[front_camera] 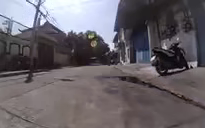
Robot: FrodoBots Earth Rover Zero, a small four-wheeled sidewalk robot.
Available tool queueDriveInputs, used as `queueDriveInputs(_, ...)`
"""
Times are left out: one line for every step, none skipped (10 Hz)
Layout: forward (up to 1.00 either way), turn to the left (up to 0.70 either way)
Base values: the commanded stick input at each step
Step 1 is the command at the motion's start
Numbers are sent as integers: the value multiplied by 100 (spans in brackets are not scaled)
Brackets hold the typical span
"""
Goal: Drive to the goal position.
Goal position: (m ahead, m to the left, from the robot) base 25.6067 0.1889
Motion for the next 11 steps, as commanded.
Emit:
queueDriveInputs(100, 0)
queueDriveInputs(100, 0)
queueDriveInputs(100, 0)
queueDriveInputs(100, 0)
queueDriveInputs(100, 0)
queueDriveInputs(100, -3)
queueDriveInputs(100, -32)
queueDriveInputs(100, -40)
queueDriveInputs(100, -40)
queueDriveInputs(100, -40)
queueDriveInputs(100, -40)
